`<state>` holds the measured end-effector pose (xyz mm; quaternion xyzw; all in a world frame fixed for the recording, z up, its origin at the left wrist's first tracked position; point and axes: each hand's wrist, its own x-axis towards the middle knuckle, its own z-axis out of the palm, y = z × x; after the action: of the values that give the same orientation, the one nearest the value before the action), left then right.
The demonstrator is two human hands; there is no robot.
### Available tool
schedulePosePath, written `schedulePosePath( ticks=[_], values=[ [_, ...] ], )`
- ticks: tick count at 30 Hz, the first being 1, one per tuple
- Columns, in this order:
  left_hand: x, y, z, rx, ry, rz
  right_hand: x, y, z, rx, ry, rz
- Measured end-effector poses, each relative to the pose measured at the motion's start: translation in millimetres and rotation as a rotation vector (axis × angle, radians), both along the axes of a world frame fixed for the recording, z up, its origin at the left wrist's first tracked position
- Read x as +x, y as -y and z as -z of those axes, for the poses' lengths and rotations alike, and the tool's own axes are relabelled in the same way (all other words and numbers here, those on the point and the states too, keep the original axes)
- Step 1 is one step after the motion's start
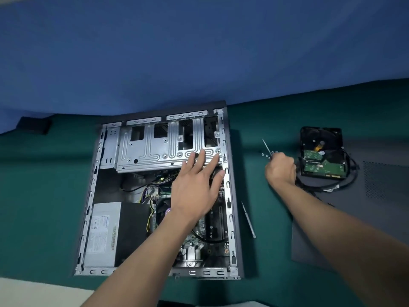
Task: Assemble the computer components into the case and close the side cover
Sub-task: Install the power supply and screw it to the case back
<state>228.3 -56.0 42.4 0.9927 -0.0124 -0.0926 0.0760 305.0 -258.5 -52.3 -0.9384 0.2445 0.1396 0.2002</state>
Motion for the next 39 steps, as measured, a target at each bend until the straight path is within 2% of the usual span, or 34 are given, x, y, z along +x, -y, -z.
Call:
schedulePosePath(
  ticks=[7,9,12,14,18,20,23,27,33,36,39],
  values=[
    [-0.1,0.8,-0.3,-0.027,-0.017,-0.005,3.1,-2.1,2.2,-0.055,-0.027,-0.043],
    [0.2,0.5,-1.5,-0.030,-0.027,-0.003,1.5,-4.0,-5.5,0.023,0.026,-0.024],
    [3.0,-0.9,-7.4,-0.073,-0.059,-0.023,-0.2,-10.4,-33.2,0.301,0.122,0.077],
    [6.0,-1.7,-15.1,-0.177,-0.082,-0.055,-7.9,-20.2,-60.5,0.558,0.171,0.157],
    [4.9,-3.4,-43.8,-0.677,0.031,-0.165,-42.7,-48.9,-118.3,1.279,0.113,0.304],
    [-4.8,-6.2,-61.1,-0.878,0.082,-0.181,-61.9,-64.5,-138.5,1.497,0.077,0.345],
    [-26.2,-18.0,-76.9,-1.015,0.145,-0.166,-91.0,-91.8,-158.0,1.668,0.097,0.415],
    [-60.9,-51.1,-84.3,-1.068,0.171,-0.189,-131.8,-133.9,-170.2,1.694,0.194,0.495],
    [-127.3,-121.2,-83.1,-1.027,0.190,-0.173,-209.3,-209.8,-170.5,1.511,0.310,0.507],
    [-161.4,-153.2,-77.2,-1.070,0.173,-0.222,-248.2,-248.9,-163.7,1.309,0.382,0.465],
    [-194.0,-180.3,-65.2,-1.105,0.141,-0.263,-279.6,-278.2,-153.3,1.007,0.460,0.364]
  ],
)
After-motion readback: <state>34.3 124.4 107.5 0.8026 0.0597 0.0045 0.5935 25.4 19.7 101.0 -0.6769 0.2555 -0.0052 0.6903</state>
